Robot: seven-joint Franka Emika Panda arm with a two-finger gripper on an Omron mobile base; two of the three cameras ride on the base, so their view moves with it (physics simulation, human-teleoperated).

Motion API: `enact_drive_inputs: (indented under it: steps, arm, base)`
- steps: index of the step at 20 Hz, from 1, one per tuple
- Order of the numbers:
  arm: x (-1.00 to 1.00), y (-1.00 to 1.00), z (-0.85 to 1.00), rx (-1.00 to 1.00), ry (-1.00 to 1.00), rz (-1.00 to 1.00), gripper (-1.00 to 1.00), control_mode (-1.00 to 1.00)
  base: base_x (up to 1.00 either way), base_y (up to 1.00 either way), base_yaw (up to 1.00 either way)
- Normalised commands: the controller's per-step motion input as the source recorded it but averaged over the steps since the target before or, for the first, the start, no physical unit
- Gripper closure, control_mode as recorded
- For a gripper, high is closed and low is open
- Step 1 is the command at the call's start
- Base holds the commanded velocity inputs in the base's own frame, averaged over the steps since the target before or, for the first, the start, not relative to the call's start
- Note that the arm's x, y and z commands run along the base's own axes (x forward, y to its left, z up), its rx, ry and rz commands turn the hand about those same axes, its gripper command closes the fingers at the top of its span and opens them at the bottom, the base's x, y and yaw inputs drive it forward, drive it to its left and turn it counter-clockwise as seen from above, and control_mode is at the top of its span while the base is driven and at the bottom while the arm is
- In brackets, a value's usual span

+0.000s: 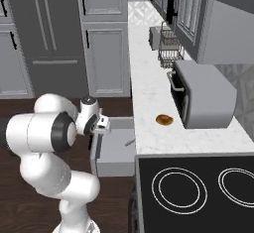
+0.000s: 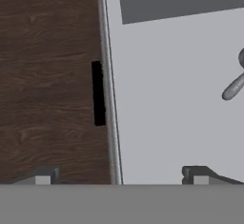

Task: Pick the measuring cup from the drawer and place it on the counter.

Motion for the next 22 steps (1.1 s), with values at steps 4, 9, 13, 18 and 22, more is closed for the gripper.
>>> enact_drive_inputs:
  steps: [4, 9, 13, 18, 22]
  arm:
    - [0.59, 0.0, -0.44, 0.0, 0.0, 0.03, -1.0, -1.0]
    - [0.44, 0.06, -0.67, 0.0, 0.0, 0.03, -1.0, -1.0]
    - [0.22, 0.06, -0.68, 0.0, -0.01, 0.05, -1.0, -1.0]
    - [-0.2, 0.83, -0.92, 0.03, 0.0, 0.1, -1.0, -1.0]
    - [-0.58, 1.0, -0.95, 0.17, 0.14, 0.17, -1.0, -1.0]
  base:
    - [0.0, 0.0, 0.0]
    - [0.0, 0.0, 0.0]
    - [0.0, 0.0, 0.0]
    - [0.0, 0.0, 0.0]
    - [0.0, 0.0, 0.0]
